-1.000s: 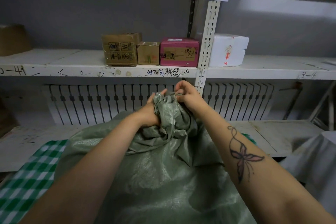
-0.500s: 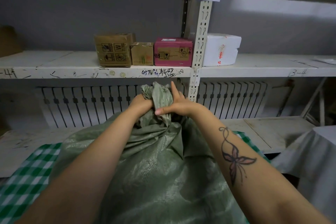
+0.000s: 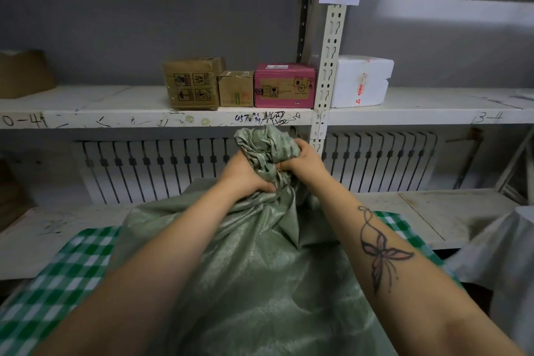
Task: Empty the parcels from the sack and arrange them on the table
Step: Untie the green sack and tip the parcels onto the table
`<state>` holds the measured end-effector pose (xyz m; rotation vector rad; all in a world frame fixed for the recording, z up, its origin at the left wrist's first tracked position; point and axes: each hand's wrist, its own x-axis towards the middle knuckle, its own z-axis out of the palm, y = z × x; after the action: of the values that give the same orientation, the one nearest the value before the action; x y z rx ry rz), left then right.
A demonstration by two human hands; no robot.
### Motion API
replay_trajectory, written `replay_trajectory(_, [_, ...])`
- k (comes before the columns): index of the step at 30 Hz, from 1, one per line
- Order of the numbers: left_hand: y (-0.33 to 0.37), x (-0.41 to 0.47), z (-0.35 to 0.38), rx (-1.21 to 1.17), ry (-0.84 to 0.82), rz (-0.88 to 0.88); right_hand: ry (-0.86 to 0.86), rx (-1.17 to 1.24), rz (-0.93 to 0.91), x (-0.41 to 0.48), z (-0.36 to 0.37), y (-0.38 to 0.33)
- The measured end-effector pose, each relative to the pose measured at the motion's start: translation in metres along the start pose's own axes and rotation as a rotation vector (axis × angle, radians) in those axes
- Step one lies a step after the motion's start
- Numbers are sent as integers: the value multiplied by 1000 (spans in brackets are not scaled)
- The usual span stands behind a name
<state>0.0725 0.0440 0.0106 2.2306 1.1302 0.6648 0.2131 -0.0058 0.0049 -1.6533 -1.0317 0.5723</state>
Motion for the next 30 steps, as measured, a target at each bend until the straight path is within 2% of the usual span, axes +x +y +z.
replay_trajectory(2, [7,4,2,33,209,-58,22,64,-60,0,0,-15])
replay_trajectory(4, [10,11,-5,-72,292,-81,-36,173,-110,-3,-2,-27])
replay_trajectory(7, [10,13,-14,-146,297,-84,-194,255,-56,-4,-10,-31])
replay_trajectory(10, [7,9,-12,-183,246,-92,-345,109,-15,-9,-14,-26])
replay_trajectory(17, [4,2,-19,-273,-93,50,-301,56,-57,-8,-12,-19])
replay_trajectory(20, [2,-3,-28,-244,-293,33,-231,150,-85,-9,-14,-15])
replay_trajectory(22, [1,-5,-33,-222,-364,-4,-171,215,-72,-11,-13,-14])
replay_trajectory(24, [1,-5,-38,-248,-327,-35,-104,281,-63,-10,-11,-14])
replay_trajectory(27, [-2,-6,-47,-306,-217,24,-11,352,-42,-10,-11,-20])
replay_trajectory(30, [-8,-8,-57,-104,-166,20,70,446,-11,-9,-15,-25])
